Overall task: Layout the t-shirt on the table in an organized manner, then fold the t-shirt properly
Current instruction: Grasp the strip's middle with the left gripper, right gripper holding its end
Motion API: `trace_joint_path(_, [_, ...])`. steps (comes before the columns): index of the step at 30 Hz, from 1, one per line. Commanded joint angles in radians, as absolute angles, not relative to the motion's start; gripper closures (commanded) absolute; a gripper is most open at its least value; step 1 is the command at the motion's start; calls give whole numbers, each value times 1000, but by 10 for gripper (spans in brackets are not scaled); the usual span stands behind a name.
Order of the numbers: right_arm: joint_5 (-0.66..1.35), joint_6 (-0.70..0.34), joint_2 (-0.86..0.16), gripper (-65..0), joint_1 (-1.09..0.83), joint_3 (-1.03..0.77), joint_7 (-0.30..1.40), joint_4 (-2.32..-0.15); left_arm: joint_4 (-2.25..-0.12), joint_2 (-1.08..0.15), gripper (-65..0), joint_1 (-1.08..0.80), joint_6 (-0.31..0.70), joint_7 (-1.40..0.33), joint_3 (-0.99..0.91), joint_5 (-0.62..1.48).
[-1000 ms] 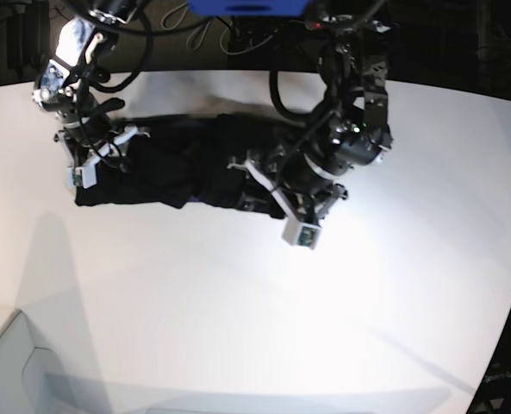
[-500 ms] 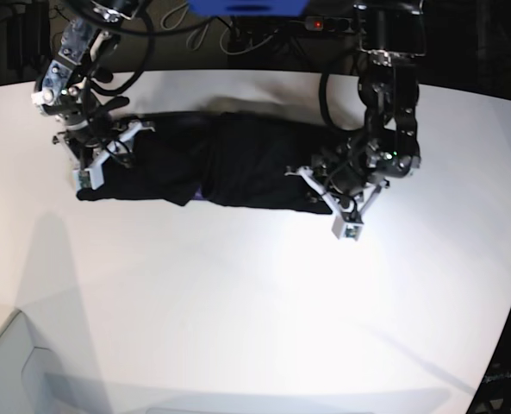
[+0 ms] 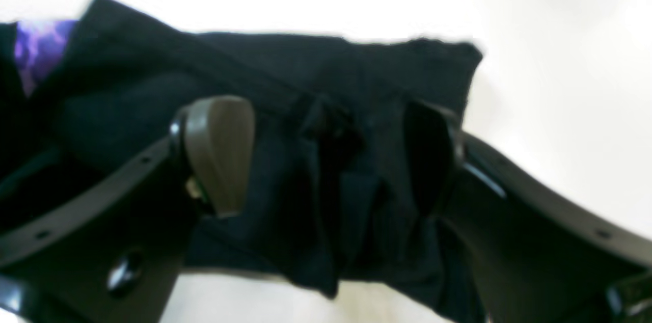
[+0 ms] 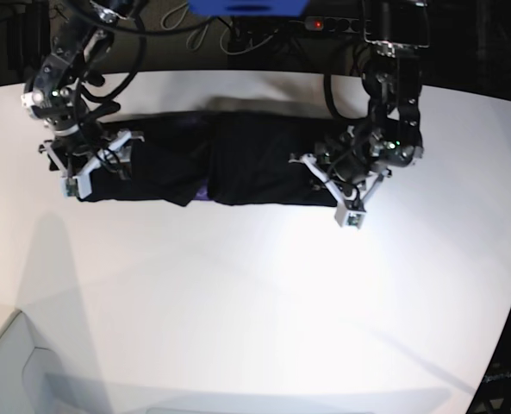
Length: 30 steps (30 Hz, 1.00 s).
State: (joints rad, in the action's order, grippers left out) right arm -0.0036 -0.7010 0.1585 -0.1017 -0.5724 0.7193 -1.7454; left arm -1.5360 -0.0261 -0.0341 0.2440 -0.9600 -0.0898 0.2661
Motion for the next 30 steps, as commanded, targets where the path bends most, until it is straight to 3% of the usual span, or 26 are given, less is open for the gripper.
trace_joint_path(1, [15, -698, 157, -473, -77, -579, 700, -1741, -1550, -30, -126, -24, 245, -960, -93, 263])
trace_joint_path(11, [19, -698, 91, -477, -18, -662, 704, -1650, -1552, -22, -126, -42, 246, -960, -168, 263])
trace_joint_path(23, [19, -698, 113, -477, -36, -661, 705, -1644, -1552, -19, -126, -44, 246, -960, -168, 265])
trace_joint_path(30, [19, -698, 107, -473, -39, -654, 704, -1512, -1552, -19, -126, -44, 246, -960, -168, 265])
